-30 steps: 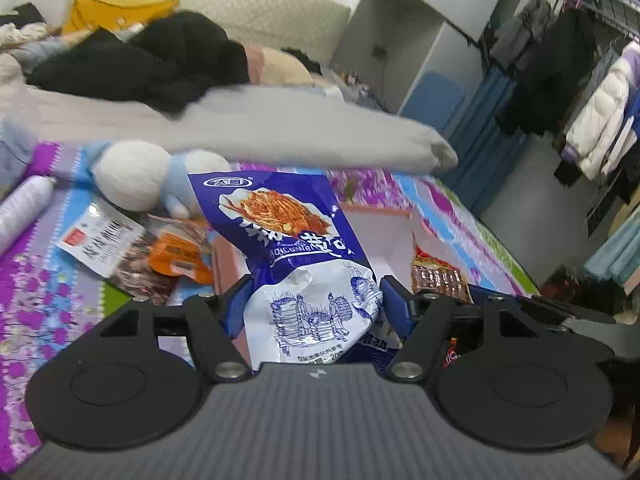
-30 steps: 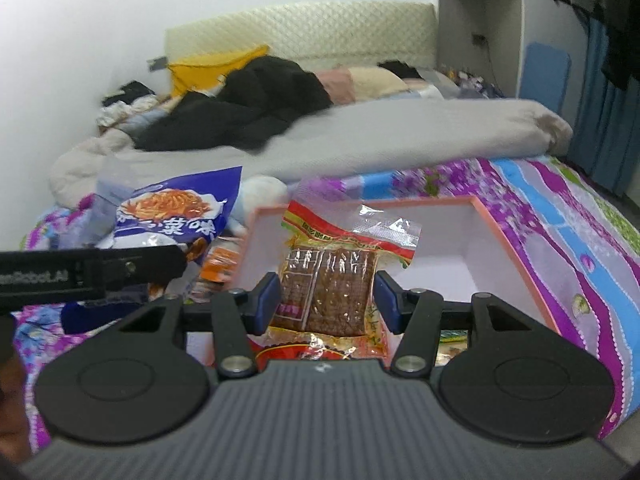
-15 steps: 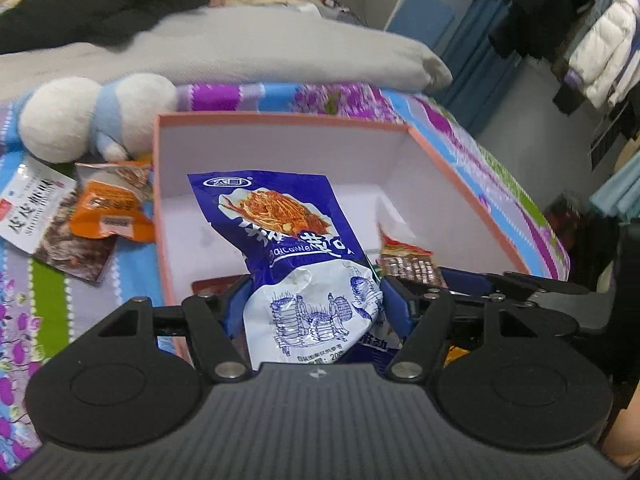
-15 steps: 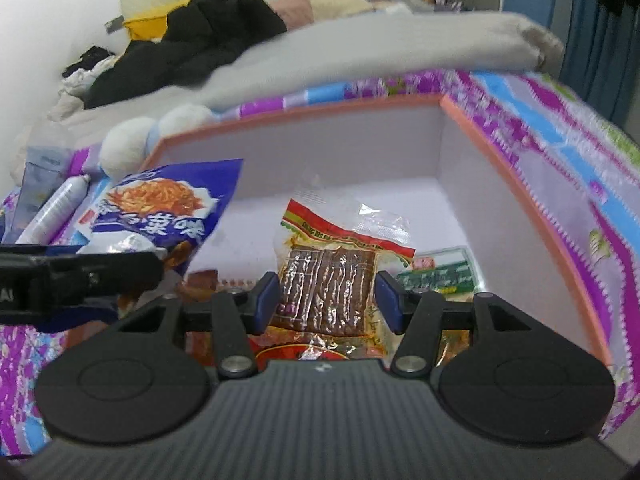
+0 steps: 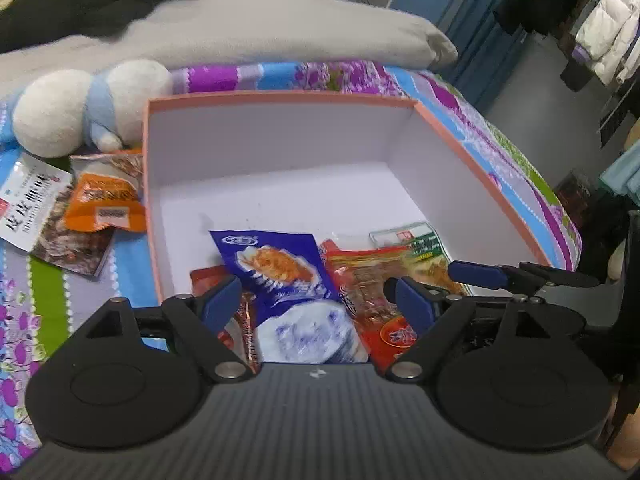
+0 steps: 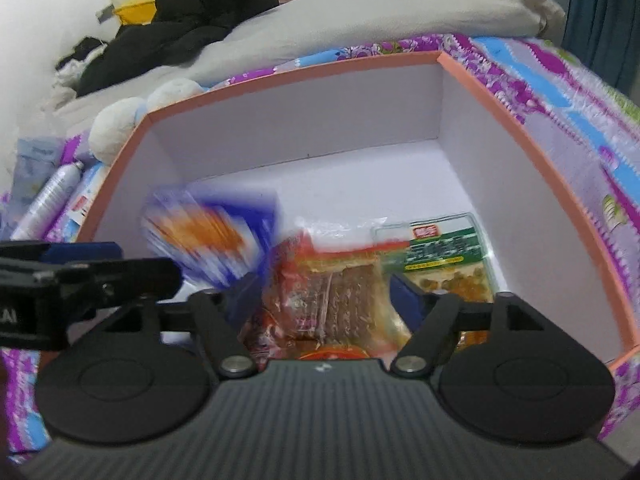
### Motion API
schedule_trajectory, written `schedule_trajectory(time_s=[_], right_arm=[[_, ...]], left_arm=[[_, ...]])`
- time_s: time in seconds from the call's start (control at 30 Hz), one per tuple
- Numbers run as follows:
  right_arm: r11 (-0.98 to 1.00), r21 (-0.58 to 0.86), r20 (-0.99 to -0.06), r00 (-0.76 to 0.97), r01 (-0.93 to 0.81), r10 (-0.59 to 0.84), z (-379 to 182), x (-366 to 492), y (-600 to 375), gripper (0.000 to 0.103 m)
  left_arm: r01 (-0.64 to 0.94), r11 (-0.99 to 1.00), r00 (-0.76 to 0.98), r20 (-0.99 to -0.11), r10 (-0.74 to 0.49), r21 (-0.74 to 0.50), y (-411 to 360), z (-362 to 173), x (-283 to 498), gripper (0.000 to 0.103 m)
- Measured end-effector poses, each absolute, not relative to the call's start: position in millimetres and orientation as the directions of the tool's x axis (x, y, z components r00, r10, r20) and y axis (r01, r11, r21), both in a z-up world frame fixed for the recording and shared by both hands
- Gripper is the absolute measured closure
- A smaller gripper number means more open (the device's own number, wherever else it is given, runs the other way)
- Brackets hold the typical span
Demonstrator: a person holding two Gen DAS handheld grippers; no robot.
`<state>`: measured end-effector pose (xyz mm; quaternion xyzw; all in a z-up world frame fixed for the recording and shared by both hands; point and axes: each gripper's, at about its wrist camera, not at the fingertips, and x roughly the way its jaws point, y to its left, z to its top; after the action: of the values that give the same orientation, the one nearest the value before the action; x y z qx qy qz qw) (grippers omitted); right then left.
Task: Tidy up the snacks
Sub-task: 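Open both tools inside the pink box to drop both bags, then withdraw both tools from the box toward the shrimp bag and orange packet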
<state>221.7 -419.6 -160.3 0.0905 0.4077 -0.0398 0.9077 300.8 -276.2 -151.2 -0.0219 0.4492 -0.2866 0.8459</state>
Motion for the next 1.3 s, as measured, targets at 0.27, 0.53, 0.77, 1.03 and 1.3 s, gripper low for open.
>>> schedule_trajectory(time_s=[0.27,0.53,0.77,1.03,1.3], right_arm=[[0.978,0.141,-0.695,0.719,0.154,-0.013,-121,198,-411,0.028],[0.98,0.137,-0.605,0.796,0.144,-0.032,-73,162,-382,0.028],[0.982,0.135,-0.544,0.838,0.131,-0.037,-44,138,-352,0.028],[0.986,0.136,-0.497,0.868,0.1,-0.02,-25,108,-312,0.028],[0.989,0.133,-0.465,0.885,0.058,0.01,-21,75,-273,0.028]], left_arm=[[0.464,0.832,0.505,-0.681,-0.53,-0.304,-246,-107,275,0.016],[0.447,0.838,0.592,-0.599,-0.539,-0.313,-197,-56,235,0.016],[0.436,0.845,0.653,-0.537,-0.534,-0.31,-148,-23,203,0.016],[0.415,0.851,0.695,-0.491,-0.525,-0.322,-99,-4,164,0.016],[0.387,0.866,0.73,-0.469,-0.498,-0.317,-56,1,119,0.016]])
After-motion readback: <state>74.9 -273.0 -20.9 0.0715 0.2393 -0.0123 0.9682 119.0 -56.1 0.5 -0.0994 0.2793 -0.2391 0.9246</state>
